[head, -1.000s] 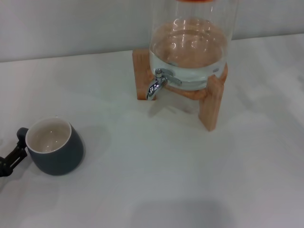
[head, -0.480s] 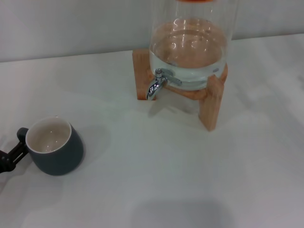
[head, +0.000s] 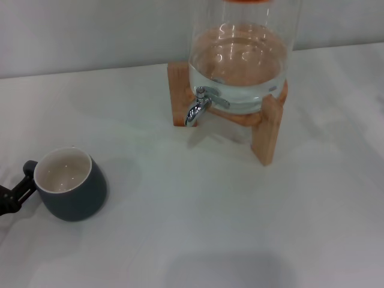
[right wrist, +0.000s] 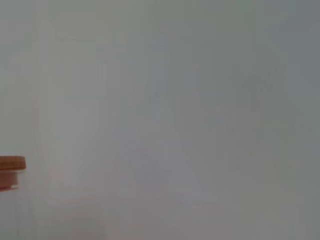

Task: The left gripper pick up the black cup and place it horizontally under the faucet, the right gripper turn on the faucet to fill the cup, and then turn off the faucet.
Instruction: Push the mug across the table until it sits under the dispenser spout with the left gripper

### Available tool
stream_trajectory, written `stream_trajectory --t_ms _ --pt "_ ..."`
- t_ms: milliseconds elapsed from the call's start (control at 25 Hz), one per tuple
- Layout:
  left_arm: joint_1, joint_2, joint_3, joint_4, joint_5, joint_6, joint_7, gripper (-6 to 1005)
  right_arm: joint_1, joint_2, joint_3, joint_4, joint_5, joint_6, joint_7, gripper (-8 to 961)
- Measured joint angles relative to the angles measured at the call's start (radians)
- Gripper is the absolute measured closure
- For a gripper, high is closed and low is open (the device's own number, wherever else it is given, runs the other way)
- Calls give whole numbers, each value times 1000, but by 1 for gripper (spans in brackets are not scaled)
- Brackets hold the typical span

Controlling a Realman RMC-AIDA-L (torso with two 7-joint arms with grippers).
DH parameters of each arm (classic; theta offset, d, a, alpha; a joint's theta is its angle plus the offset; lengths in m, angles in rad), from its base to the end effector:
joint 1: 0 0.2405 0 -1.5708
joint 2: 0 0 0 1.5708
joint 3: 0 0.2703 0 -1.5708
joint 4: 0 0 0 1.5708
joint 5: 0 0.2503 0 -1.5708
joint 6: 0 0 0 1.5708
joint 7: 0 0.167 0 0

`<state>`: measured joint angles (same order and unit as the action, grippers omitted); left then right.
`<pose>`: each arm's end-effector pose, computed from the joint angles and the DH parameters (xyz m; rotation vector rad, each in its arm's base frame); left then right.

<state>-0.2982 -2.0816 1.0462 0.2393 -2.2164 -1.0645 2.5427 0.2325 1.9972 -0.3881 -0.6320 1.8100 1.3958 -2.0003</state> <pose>-0.4087 0.3352 -0.0553 -1.9371 -0.6955 -0.5881 0.4164 0.3270 0.1555 -1.6391 0.5884 0.9199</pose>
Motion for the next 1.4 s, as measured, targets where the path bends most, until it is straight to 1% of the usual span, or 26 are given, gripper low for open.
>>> stream_trajectory --t_ms 120,240,440,680,1120,1320,1400 --pt "-1 0 4 0 0 -1 -1 110 0 0 0 0 5 0 0 274" --pt "-1 1 19 0 0 -6 0 168 -1 0 0 0 6 0 0 274" --pt "-3 2 25 0 1 -4 -1 377 -1 0 0 0 6 0 0 275" --pt "-5 2 28 0 8 -3 -3 578 -2 0 0 0 8 1 4 275" --pt "-5 1 28 0 24 -8 -5 819 -8 0 0 0 10 6 4 275" --pt "-6 0 28 0 25 -13 -6 884 -9 0 0 0 11 7 5 275" --pt "-6 -1 28 0 25 -27 -6 883 -9 0 0 0 11 8 5 274"
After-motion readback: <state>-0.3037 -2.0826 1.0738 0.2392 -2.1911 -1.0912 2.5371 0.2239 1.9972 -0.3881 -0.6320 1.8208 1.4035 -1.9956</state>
